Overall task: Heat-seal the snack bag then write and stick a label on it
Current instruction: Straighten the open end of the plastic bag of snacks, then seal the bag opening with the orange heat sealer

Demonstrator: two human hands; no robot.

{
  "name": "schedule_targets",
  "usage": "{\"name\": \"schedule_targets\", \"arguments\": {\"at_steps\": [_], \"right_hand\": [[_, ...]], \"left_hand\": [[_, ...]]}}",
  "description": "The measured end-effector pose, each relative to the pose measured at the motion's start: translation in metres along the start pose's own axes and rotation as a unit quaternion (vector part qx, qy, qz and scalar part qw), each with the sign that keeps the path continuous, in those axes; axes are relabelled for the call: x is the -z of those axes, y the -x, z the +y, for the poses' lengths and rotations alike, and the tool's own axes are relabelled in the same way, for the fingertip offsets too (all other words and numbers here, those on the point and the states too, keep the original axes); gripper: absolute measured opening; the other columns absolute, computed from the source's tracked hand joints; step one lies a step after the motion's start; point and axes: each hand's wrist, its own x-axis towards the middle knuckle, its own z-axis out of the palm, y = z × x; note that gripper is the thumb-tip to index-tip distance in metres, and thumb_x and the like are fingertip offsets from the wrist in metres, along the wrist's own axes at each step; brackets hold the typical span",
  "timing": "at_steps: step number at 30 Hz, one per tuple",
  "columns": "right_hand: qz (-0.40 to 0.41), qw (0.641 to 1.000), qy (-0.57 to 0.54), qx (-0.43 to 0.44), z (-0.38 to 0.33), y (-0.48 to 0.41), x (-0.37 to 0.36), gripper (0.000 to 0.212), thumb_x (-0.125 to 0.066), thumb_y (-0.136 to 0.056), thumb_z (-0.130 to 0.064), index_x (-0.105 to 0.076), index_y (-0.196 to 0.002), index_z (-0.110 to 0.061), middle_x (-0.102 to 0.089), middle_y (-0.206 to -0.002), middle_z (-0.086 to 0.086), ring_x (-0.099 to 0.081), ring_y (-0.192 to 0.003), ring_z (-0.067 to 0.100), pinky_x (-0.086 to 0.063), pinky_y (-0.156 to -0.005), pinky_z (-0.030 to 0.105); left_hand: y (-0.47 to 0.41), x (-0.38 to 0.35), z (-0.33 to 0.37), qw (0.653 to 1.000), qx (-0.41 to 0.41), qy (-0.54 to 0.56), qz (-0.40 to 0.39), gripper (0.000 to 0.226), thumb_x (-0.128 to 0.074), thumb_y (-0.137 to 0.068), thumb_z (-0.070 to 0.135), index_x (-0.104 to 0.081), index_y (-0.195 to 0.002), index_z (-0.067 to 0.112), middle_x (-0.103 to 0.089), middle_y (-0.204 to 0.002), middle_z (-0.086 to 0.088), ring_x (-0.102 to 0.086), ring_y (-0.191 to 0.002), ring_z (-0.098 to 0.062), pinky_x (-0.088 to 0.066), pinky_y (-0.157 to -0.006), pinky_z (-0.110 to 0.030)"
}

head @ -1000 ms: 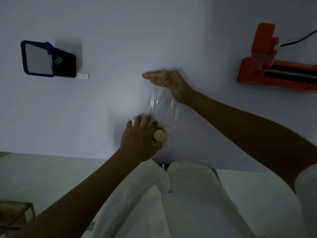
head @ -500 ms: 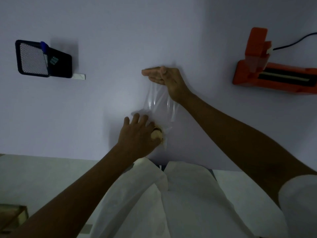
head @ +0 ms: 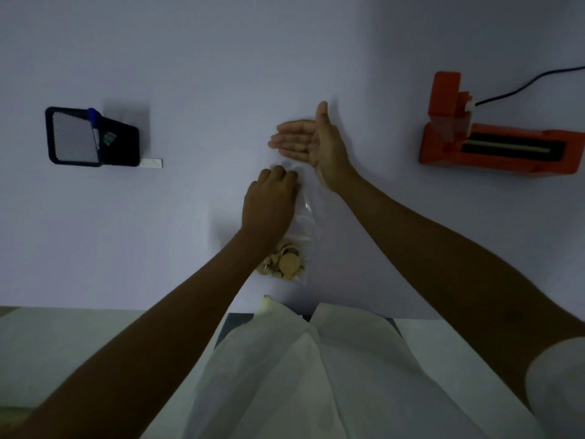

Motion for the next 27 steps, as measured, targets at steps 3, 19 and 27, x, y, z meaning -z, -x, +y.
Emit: {"name": "schedule_targets", "arguments": {"at_steps": [3, 19, 27], "right_hand": [[0.174, 0.982, 0.006, 0.076, -0.004, 0.011, 0.013, 0.059, -0.029, -0.107, -0.04, -0.069, -0.099, 0.004, -0.073, -0.087, 0.021, -0.074, -0.082, 0.032, -0.061, -0.076, 0.038], [0.379, 0.911, 0.162, 0.004, 0.041, 0.071, -0.012, 0.054, -0.078, -0.082, -0.014, -0.052, -0.128, -0.01, -0.059, -0.102, 0.002, -0.057, -0.081, 0.006, -0.043, -0.072, 0.005], [0.298, 0.933, 0.2, -0.024, 0.039, 0.093, 0.01, 0.042, -0.076, -0.085, -0.029, -0.061, -0.121, -0.012, -0.061, -0.116, 0.006, -0.06, -0.105, 0.018, -0.049, -0.092, 0.028]], "left_hand": [[-0.018, 0.004, 0.004, 0.997, 0.066, 0.035, 0.011, 0.012, -0.057, -0.092, 0.016, -0.06, -0.096, 0.005, -0.06, -0.093, -0.013, -0.056, -0.082, -0.028, -0.044, -0.059, -0.034], [-0.037, 0.018, 0.004, 0.949, 0.194, 0.248, -0.01, 0.033, -0.073, -0.077, 0.007, -0.062, -0.108, 0.005, -0.069, -0.091, -0.005, -0.066, -0.082, -0.021, -0.054, -0.073, -0.031], [-0.019, 0.035, -0.005, 0.909, 0.14, 0.383, -0.089, 0.003, -0.075, -0.08, 0.015, -0.076, -0.079, 0.018, -0.074, -0.082, 0.004, -0.065, -0.073, -0.005, -0.047, -0.066, -0.012]]}}
